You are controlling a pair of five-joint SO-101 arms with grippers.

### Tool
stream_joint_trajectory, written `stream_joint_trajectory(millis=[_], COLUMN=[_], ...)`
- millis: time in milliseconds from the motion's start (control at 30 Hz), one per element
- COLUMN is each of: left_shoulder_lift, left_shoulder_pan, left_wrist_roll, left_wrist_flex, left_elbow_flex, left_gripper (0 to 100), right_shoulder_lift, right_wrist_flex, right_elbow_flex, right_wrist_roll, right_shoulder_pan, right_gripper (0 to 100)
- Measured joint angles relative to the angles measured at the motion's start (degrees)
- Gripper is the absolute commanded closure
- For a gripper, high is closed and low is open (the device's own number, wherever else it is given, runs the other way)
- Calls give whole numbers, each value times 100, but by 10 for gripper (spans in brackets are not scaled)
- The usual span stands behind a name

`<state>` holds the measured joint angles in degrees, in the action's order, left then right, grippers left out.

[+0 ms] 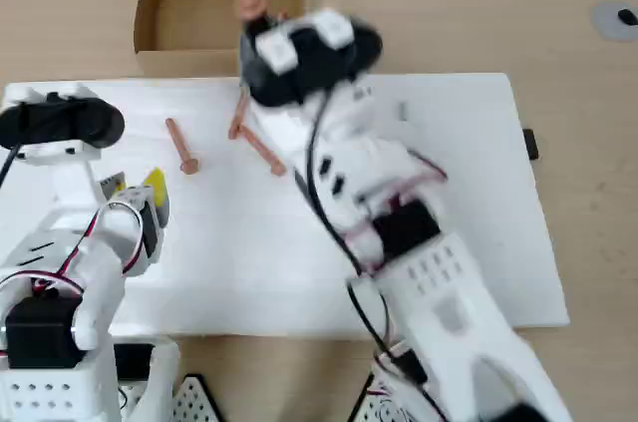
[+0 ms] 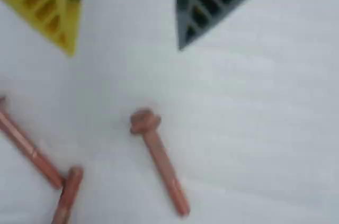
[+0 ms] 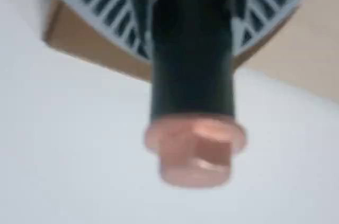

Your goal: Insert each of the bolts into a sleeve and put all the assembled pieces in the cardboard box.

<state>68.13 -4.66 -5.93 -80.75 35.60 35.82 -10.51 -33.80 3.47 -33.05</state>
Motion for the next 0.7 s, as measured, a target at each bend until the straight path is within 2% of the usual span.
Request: stream_joint_trajectory(millis=[100,233,400,700], left_shoulder_lift=[0,0,0,0], left_shoulder_pan=[-26,-44,-70,-70], left_wrist_roll=[-9,158,255,255], left_wrist_flex=[-158,-290,-308,-308], left_elbow_flex=[0,0,0,0], left_gripper=[865,864,864,864], right_shoulder_lift=[-1011,-2347,-3991,-7156], right_wrist_flex=[677,1213,1310,1310], right_elbow_flex=[281,914,2066,4396], right_wrist_roll=[70,519,905,949], right_shoulder_pan=[299,615,870,1213], right_gripper=[989,989,987,984])
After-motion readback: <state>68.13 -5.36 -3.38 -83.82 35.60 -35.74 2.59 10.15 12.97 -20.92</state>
